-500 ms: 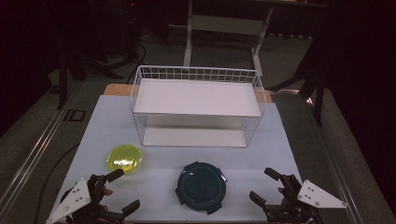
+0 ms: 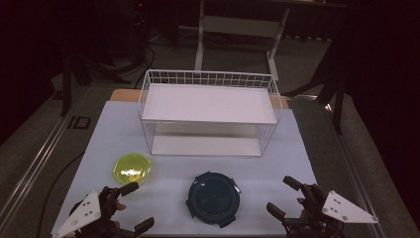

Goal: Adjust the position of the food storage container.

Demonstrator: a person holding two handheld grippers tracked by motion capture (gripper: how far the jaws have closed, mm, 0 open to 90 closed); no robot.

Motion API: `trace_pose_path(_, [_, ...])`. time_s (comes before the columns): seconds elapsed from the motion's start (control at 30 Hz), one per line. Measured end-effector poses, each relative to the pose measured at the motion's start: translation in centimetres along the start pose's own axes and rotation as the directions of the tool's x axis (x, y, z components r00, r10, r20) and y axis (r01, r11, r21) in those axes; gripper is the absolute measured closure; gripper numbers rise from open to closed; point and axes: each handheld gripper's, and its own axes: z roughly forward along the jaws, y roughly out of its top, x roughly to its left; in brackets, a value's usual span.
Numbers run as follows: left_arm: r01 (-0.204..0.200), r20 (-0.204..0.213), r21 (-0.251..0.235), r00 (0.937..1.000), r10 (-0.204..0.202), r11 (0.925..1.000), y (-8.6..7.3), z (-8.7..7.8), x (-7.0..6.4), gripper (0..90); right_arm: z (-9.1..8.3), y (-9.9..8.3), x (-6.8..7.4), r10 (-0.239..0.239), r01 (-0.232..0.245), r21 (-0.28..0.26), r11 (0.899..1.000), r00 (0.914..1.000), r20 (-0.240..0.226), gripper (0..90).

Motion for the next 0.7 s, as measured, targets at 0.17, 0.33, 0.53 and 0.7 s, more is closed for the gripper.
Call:
trace_pose_path(0.17, [-0.012,0.015,0.037,0.9998,0.011,0.9992,0.3,1.1,-0.7,3.0,-0.2,0.6,-0.1,0.005,-0.005,-0.012,1.000,0.9999,0.015,10.8])
trace_pose_path(0.33, [-0.029,0.037,0.051,0.9989,0.028,0.9983,0.3,2.0,-1.0,15.4,-0.1,0.7,-0.3,0.016,-0.015,-0.013,1.000,0.9997,0.020,10.8])
trace_pose_path(0.53, [-0.021,0.064,0.112,0.9978,0.014,0.9935,-0.1,3.4,-1.2,46.0,0.2,0.5,-0.5,0.025,-0.025,-0.003,1.000,0.9995,0.017,10.8])
trace_pose_path(0.7, [-0.033,0.069,0.197,0.9974,0.019,0.9799,-1.0,4.6,-1.7,66.2,0.2,0.4,-0.7,0.048,-0.048,-0.010,0.999,0.9988,0.012,10.8])
